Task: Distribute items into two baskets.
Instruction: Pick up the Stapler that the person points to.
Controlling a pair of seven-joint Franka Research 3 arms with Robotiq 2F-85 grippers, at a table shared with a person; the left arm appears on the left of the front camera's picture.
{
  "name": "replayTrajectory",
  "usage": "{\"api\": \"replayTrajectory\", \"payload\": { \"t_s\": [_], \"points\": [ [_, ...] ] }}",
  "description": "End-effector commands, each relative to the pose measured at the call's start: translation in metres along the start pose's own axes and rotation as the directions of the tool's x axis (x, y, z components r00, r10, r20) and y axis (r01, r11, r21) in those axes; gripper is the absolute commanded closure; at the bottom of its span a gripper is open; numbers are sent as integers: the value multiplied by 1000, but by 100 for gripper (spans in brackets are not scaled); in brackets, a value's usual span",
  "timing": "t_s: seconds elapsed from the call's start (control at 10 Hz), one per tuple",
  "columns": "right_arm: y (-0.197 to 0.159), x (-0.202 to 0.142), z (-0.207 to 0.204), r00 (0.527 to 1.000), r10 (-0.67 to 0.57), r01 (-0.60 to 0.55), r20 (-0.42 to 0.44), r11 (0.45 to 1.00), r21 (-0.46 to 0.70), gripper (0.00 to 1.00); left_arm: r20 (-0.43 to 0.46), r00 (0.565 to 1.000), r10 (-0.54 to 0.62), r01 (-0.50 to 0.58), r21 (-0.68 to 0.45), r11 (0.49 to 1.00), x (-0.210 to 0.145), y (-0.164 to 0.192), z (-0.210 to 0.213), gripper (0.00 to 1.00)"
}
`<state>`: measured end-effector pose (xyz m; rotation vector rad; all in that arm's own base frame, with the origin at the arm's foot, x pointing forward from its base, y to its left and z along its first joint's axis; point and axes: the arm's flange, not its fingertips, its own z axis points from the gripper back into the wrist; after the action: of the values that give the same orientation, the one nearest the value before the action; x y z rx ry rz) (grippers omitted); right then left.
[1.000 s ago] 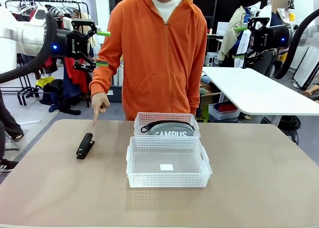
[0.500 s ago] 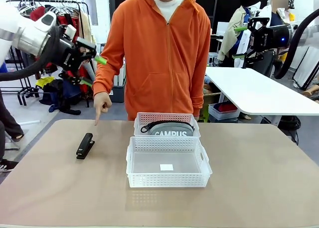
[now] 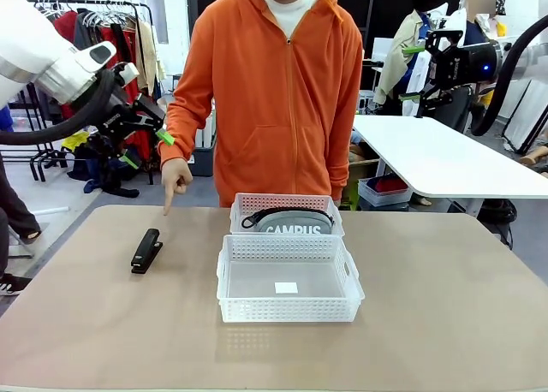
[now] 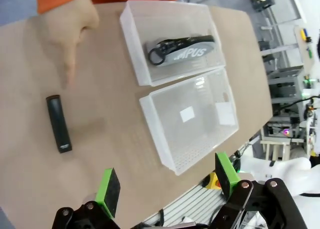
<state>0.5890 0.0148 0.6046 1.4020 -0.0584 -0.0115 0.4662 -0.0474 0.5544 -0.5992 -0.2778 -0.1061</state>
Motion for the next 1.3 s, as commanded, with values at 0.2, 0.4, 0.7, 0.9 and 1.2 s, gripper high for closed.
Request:
{"api": "replayTrajectory", "payload": {
  "t_s": [0.2, 0.4, 0.7, 0.9, 1.2],
  "points": [
    [3, 0, 0, 1000, 0, 0, 4, 1000, 12, 0, 0, 1000, 0, 0, 0, 1000, 0, 0, 0, 0],
    [3, 0, 0, 1000, 0, 0, 4, 1000, 12, 0, 0, 1000, 0, 0, 0, 1000, 0, 0, 0, 0],
    [3, 0, 0, 1000, 0, 0, 4, 1000, 12, 0, -60, 998, -8, 21, 217, 976, 9, 3, -30, 0],
    [3, 0, 0, 1000, 0, 0, 4, 1000, 12, 0, -107, 994, -13, 54, 386, 921, 14, 16, -51, 0],
    [3, 0, 0, 1000, 0, 0, 4, 1000, 12, 0, -161, 987, 9, 70, 483, 873, 17, 53, -82, 0]
  ]
}}
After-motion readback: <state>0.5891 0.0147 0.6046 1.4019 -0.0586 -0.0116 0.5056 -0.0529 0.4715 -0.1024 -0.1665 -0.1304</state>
